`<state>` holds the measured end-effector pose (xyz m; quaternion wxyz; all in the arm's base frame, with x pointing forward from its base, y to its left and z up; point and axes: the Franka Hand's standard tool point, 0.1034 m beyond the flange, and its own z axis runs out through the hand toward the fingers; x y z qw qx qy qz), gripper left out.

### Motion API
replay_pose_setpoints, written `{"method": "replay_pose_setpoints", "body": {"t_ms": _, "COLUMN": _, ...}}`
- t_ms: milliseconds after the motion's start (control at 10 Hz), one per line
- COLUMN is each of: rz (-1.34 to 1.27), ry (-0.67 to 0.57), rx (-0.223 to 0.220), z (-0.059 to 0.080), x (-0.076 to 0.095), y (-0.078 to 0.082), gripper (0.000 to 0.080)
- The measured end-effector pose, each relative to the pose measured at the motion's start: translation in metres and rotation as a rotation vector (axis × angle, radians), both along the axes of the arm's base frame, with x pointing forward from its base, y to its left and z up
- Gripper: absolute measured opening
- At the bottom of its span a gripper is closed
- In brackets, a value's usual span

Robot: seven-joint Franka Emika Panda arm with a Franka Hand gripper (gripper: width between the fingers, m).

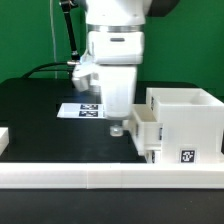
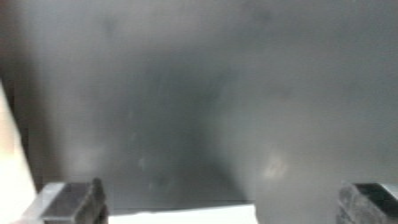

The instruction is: Assemble drawer

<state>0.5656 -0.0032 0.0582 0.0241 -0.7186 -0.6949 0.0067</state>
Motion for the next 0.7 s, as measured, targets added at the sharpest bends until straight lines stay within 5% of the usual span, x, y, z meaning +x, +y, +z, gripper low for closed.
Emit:
{"method": "replay_pose_setpoints", "body": {"t_ms": 300, "rz": 0.024, "ry": -0.006, "rx": 0.010, "z": -0.002, "x": 0.009, "y": 0.030, "gripper": 0.0649}}
{"method": "replay_pose_setpoints", "body": {"t_ms": 700, "rz": -0.001, "ry": 0.002, "rx": 0.007, "z": -0.002, "x": 0.008, "y": 0.041, "gripper": 0.0649}}
